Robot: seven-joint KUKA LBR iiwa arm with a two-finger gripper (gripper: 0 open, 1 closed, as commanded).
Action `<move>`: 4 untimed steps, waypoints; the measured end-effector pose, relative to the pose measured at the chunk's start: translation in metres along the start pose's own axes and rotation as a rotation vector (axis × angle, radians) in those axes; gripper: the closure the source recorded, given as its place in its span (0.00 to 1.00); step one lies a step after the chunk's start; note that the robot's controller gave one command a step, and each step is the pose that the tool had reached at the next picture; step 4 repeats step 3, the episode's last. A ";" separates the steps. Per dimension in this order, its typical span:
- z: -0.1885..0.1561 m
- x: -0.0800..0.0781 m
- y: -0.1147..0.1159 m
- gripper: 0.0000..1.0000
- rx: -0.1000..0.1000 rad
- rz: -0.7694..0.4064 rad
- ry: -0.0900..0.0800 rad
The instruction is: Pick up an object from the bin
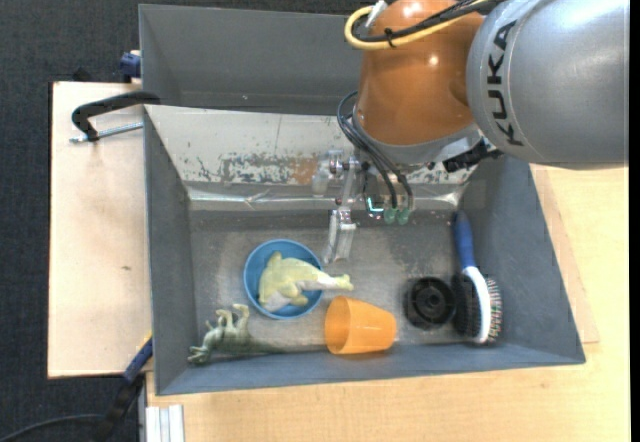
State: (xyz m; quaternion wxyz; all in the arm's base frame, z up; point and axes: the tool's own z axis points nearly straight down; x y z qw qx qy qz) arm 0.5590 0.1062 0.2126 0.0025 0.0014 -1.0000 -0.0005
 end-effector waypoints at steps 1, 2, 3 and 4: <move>0.132 0.022 0.013 0.00 -0.001 -0.069 -0.007; 0.129 0.021 0.013 1.00 -0.001 -0.067 -0.009; -0.033 0.008 0.019 1.00 -0.001 -0.178 -0.020; -0.033 0.008 0.019 1.00 -0.001 -0.178 -0.020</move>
Offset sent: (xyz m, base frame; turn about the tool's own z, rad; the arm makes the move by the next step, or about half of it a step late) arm -0.0229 0.0123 -0.1298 -0.0689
